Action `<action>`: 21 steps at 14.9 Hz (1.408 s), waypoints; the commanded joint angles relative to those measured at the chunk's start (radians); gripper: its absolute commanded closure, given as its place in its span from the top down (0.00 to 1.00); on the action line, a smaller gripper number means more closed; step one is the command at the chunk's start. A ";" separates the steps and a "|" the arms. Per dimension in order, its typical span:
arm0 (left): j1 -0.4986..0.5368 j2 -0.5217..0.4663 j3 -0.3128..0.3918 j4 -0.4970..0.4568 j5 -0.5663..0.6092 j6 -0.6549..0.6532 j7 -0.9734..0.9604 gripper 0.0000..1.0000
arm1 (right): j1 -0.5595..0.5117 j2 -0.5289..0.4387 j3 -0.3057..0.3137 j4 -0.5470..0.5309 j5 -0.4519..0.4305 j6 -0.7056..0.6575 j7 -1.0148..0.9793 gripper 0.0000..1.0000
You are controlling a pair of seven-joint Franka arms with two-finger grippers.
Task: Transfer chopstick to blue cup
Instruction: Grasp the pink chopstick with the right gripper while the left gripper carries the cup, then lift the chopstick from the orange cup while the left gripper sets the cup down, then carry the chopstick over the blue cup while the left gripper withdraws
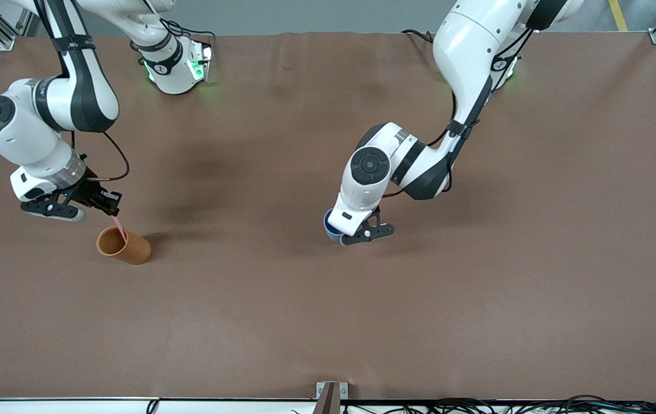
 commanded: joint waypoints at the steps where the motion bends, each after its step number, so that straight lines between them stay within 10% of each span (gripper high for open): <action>1: -0.007 0.019 0.007 0.031 -0.010 -0.001 0.003 0.01 | -0.013 -0.035 0.006 -0.014 0.000 -0.004 -0.001 0.05; 6: -0.020 0.038 0.009 0.031 -0.034 0.013 0.003 0.08 | -0.013 -0.032 0.006 0.173 -0.002 -0.269 0.004 0.05; 8: -0.018 0.041 0.009 0.030 -0.039 0.024 0.006 0.56 | -0.013 -0.031 0.006 0.284 -0.002 -0.418 0.005 0.05; 12: 0.006 -0.008 0.017 0.030 -0.030 0.010 0.019 0.98 | -0.012 -0.023 0.007 0.562 -0.002 -0.744 0.008 0.05; 21: 0.357 -0.355 0.011 0.005 -0.019 -0.344 0.522 1.00 | 0.273 0.069 0.017 0.834 -0.002 -0.880 0.379 0.03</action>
